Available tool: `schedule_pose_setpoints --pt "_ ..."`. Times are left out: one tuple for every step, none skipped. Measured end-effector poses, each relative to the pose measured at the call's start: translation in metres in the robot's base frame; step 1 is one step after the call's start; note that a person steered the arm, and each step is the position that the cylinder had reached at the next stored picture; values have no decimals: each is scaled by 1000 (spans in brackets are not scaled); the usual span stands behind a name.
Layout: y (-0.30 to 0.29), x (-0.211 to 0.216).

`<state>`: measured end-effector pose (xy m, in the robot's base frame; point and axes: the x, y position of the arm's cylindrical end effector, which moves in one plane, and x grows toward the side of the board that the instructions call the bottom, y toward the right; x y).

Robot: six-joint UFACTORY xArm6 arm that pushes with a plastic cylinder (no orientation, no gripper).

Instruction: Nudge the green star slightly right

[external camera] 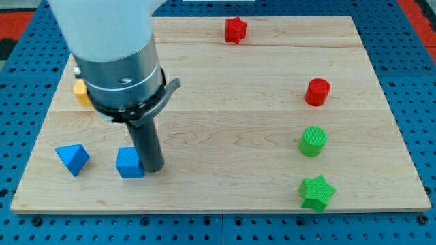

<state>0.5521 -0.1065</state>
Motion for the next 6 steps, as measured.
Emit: schedule_pose_setpoints --pt "-1 7" --pt "56 51" --pt "135 66" --pt "139 67" --pt "150 67" --pt "155 67"
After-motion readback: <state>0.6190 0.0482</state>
